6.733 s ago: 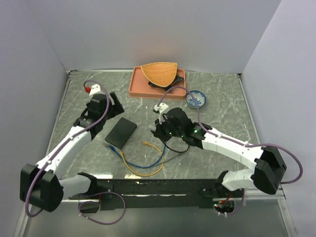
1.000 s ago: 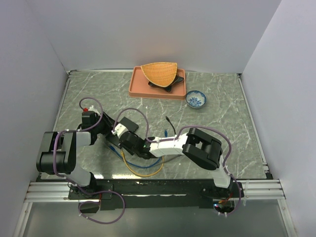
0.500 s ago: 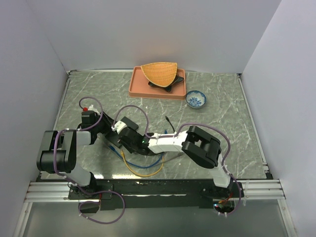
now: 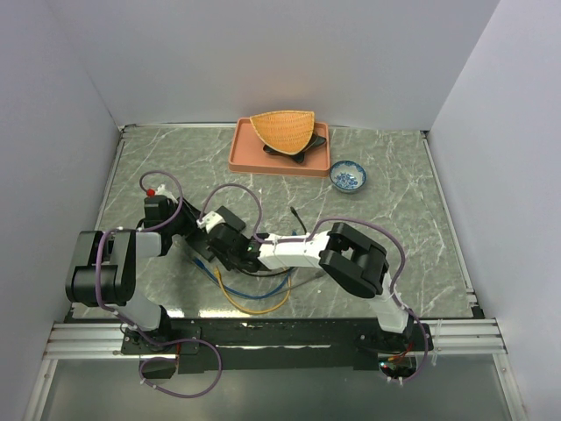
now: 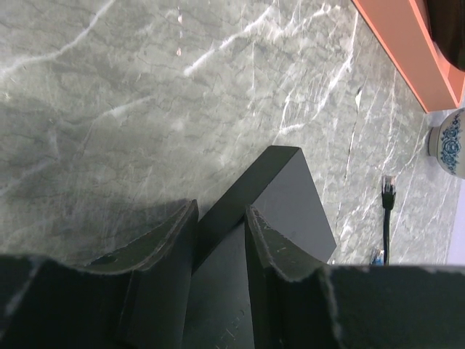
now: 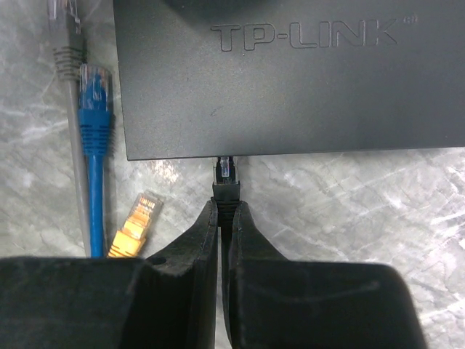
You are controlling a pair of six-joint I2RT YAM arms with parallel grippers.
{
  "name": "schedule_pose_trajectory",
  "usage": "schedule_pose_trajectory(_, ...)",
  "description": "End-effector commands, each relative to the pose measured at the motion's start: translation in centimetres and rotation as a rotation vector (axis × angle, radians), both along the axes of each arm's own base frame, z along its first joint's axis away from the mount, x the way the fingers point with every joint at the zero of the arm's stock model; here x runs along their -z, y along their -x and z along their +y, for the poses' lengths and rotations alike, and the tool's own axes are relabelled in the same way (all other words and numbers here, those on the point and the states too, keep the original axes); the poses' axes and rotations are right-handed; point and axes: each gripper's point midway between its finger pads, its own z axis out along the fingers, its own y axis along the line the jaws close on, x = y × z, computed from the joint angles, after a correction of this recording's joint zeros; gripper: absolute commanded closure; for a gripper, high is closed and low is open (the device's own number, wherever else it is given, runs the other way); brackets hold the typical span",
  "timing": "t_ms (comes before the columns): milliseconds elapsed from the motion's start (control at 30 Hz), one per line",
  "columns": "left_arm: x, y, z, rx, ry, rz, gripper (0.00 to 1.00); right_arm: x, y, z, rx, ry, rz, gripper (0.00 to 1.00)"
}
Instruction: Insert the plug into the switch port
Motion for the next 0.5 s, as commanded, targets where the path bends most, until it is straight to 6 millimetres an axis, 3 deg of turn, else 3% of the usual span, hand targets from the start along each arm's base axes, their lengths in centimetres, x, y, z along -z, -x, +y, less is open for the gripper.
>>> schedule_pose_trajectory(0, 2.2, 3.1, -1.8, 0.071, 0.055, 0.139, 0.63, -5.0, -4.8, 3.3, 0.136, -0.228, -0.090, 1.00)
schedule_pose_trajectory(467, 2.5, 3.1, -1.7, 0.066, 0.057, 0.154, 0.66, -6.4, -6.7, 2.5, 0.271, -0.292, -0.093, 1.00)
